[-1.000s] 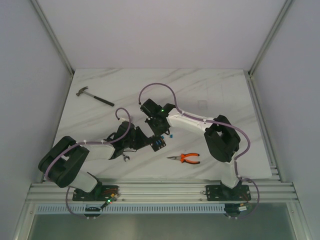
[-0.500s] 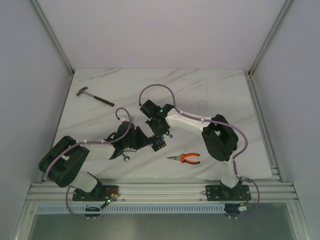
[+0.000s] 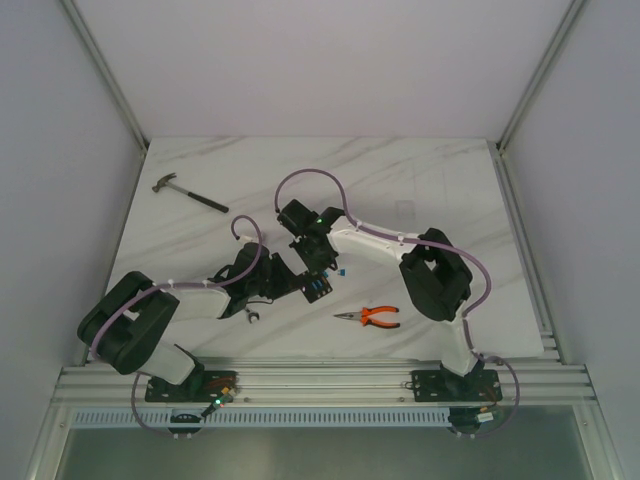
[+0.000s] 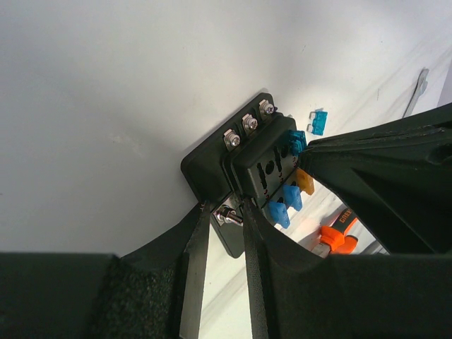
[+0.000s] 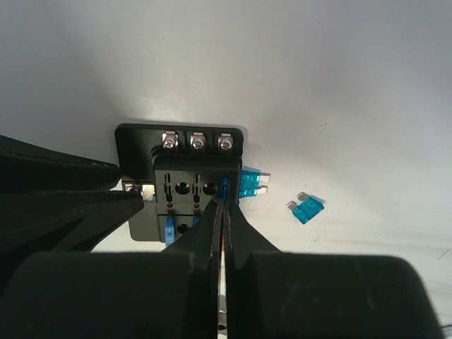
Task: Snap on the fuse box
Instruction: Install the fuse at the fuse box base, then adjust the fuse at the center of the board.
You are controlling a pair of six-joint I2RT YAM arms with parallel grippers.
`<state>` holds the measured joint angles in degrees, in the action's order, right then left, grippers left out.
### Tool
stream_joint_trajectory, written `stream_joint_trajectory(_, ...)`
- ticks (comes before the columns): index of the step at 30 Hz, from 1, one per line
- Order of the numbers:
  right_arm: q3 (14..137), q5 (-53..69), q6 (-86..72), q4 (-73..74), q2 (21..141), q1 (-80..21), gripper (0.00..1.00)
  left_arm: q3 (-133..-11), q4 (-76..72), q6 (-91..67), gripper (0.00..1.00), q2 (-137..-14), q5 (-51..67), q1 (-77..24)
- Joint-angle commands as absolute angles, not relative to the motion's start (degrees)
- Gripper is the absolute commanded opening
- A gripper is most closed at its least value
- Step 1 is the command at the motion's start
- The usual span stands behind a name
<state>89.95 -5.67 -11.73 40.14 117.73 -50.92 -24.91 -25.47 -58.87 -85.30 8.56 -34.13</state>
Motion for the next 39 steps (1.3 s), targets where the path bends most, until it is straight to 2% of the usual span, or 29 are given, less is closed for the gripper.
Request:
stream_joint_trajectory(1,84.8,-4.4,-11.2,40.6,129.2,-51.4,0.0,-24.8,-22.6,-58.0,0.35,-86.9,8.2,-34.3)
stream_joint_trajectory(8,82.0,-2.9,-11.5,37.7,132.2,-51.4,0.0,-24.4,-23.0,-58.2,0.34,-86.8,8.2,-34.4)
stream_joint_trajectory(16,84.1,-1.8,-11.5,35.4,118.4,-51.4,0.0,-24.7,-23.1,-58.2,0.35,-85.7,8.3,-34.5)
stream_joint_trajectory(21,86.5,-2.8,-12.4,35.9,112.6,-51.3,0.17,-25.2,-22.6,-58.0,0.35,-84.9,7.9,-34.6)
stream_joint_trajectory(27,85.6,-6.0,-14.3,36.3,108.0,-50.0,0.31,-26.0,-22.1,-57.8,0.37,-84.5,7.9,-34.8)
stream_joint_trajectory(39,74.4,-7.7,-16.9,34.2,106.4,-44.6,0.41,-29.2,-20.4,-56.2,0.5,-83.9,7.0,-34.8)
